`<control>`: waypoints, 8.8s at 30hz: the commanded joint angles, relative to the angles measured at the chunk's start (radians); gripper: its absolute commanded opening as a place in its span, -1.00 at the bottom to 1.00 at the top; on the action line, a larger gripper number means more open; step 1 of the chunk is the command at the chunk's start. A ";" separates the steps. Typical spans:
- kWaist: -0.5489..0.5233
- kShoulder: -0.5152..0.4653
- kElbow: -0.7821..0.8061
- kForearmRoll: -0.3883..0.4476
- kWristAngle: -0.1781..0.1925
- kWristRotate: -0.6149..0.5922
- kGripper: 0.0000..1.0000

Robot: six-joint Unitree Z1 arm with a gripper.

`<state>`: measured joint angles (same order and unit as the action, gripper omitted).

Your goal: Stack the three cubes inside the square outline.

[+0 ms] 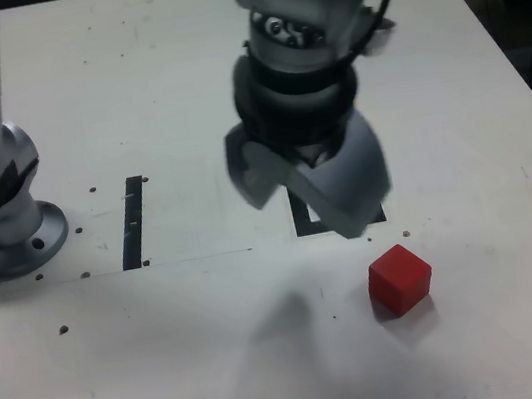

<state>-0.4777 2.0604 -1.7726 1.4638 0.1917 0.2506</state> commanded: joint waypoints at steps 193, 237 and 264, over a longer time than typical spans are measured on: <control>0.685 0.145 0.018 -0.186 -0.067 -0.058 0.77; 0.666 0.171 -0.077 -0.087 -0.087 -0.032 -0.73; 0.474 -0.120 -0.045 0.094 -0.072 -0.128 -0.73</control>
<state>0.0113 1.9465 -1.8284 1.5517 0.1226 0.1348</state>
